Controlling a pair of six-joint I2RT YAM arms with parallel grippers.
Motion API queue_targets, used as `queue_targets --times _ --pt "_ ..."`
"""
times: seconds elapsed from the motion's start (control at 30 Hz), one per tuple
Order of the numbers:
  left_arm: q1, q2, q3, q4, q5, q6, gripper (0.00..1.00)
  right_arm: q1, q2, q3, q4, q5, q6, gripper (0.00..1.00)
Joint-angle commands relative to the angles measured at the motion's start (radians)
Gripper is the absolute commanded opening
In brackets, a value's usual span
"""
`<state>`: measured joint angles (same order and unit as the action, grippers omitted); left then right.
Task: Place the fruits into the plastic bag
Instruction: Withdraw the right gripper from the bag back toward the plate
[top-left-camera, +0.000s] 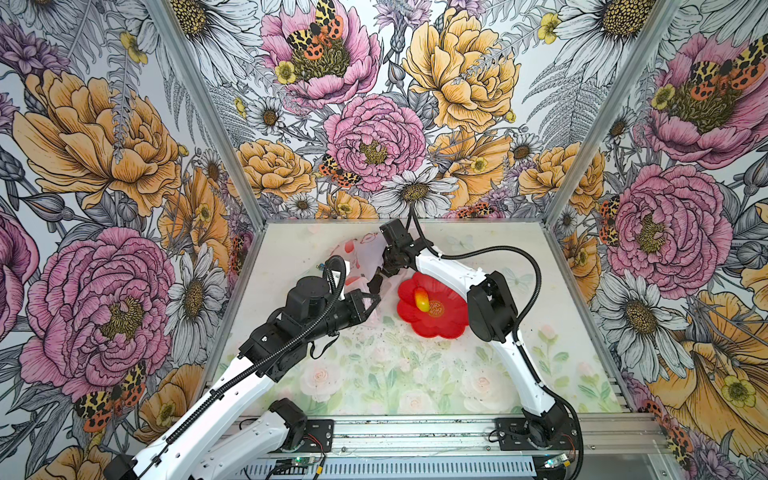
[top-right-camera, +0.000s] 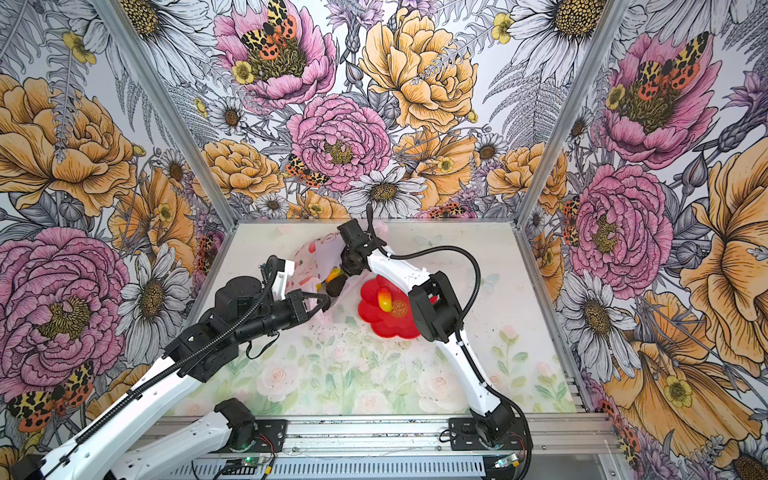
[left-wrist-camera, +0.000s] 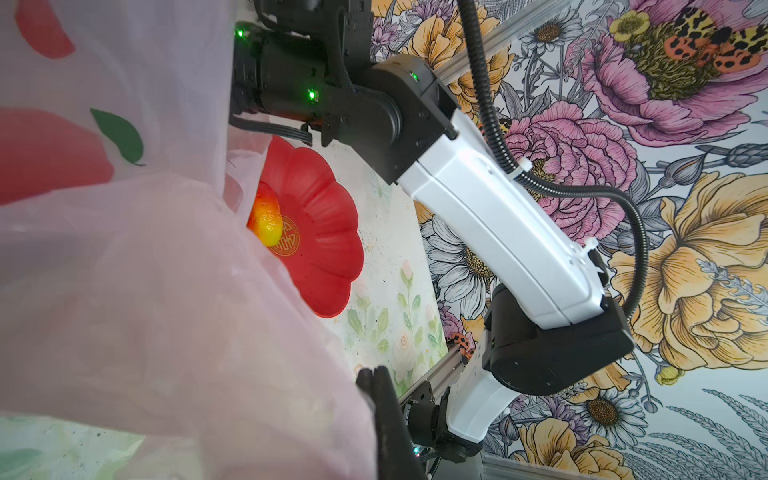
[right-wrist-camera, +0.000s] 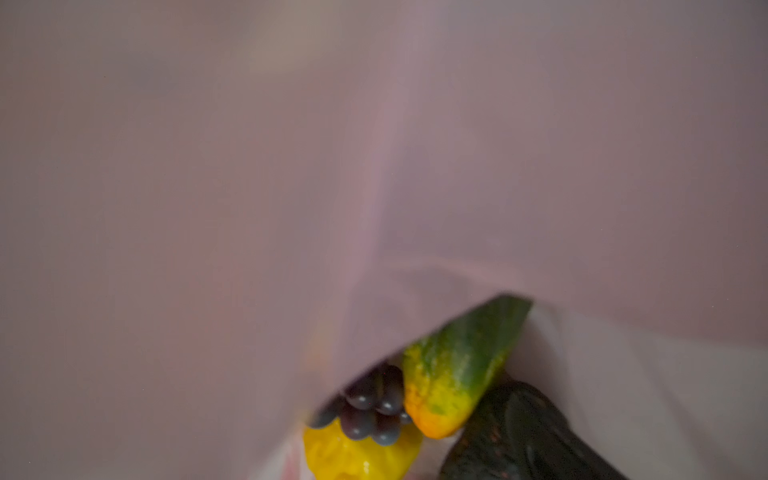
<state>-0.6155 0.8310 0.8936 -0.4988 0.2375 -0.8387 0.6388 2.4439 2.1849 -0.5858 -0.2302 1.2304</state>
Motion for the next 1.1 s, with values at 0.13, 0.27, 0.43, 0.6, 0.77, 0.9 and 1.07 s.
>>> queue_targets --times 0.13,0.27,0.43,0.6,0.77,0.9,1.07 --pt "0.093 -0.032 -0.015 0.025 0.080 0.014 0.00 -0.014 -0.210 -0.070 -0.172 0.032 -0.209 0.99" --pt "0.137 -0.048 -0.032 0.021 0.106 0.015 0.00 -0.004 -0.276 -0.090 -0.170 -0.006 -0.264 0.99" --pt "0.179 -0.063 -0.047 0.022 0.134 0.024 0.00 -0.002 -0.362 -0.109 -0.172 -0.038 -0.299 0.99" --pt "0.228 -0.072 -0.062 0.023 0.165 0.038 0.00 -0.012 -0.486 -0.174 -0.181 -0.017 -0.348 0.99" --pt "0.245 -0.081 -0.072 0.023 0.175 0.050 0.00 -0.036 -0.620 -0.249 -0.241 0.013 -0.417 0.99" --pt "0.255 -0.080 -0.084 0.030 0.180 0.056 0.00 -0.070 -0.681 -0.319 -0.295 -0.060 -0.447 1.00" --pt "0.288 -0.055 -0.085 0.069 0.205 0.058 0.00 -0.091 -0.653 -0.420 -0.296 -0.265 -0.413 1.00"
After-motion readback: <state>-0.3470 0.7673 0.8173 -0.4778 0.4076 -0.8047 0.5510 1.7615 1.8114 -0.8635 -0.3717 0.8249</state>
